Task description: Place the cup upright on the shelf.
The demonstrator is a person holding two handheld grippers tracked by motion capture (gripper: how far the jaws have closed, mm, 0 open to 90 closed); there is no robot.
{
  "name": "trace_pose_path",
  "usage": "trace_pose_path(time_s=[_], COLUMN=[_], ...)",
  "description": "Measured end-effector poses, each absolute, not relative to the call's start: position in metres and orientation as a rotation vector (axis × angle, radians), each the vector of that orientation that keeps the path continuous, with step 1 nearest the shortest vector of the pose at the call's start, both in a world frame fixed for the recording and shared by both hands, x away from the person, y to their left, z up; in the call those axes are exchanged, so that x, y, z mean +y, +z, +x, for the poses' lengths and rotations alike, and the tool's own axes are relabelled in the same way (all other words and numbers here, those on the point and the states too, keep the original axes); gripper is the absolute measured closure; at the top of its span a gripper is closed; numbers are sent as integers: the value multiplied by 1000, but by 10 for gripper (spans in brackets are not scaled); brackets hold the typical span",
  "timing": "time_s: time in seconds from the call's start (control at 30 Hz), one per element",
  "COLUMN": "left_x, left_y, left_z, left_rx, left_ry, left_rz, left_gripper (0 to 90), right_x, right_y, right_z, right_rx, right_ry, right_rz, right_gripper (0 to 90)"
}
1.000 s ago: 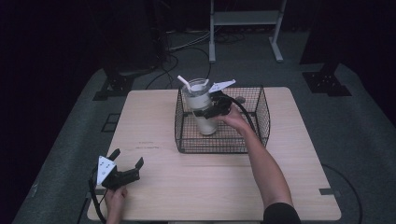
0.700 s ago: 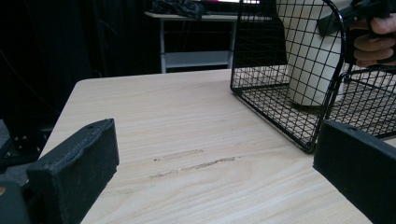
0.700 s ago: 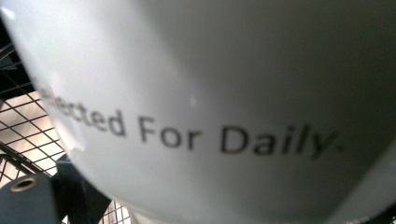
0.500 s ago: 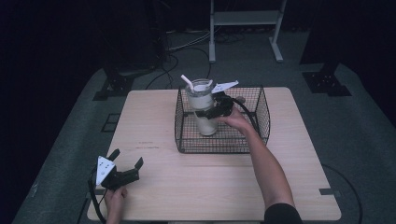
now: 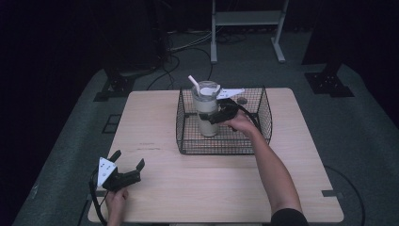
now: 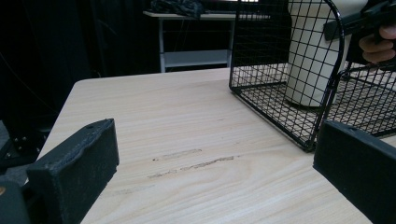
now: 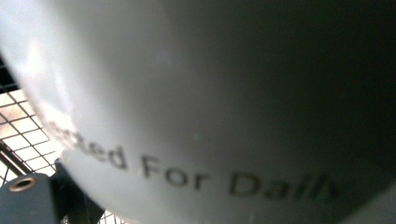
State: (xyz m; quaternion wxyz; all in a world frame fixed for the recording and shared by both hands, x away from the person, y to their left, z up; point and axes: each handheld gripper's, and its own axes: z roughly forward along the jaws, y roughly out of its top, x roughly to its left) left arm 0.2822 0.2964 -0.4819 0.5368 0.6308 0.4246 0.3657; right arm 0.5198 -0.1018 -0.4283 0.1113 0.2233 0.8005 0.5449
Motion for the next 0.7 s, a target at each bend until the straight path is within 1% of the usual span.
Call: trace_pose_path(time_s=[0.27, 0.7], left_x=[296, 296], left_y=[-482, -482], left_z=[282, 282], left_rx=[1011, 1012], left_ry=[872, 872], left_rz=[1502, 1500], left_gripper=[0, 0], right_x=[-101, -106], right_y=[-429, -429], right_z=[513, 510], right_rx=[2345, 2352], right_ry=[1576, 1563], right_rz=[570, 552], right_gripper=[77, 80])
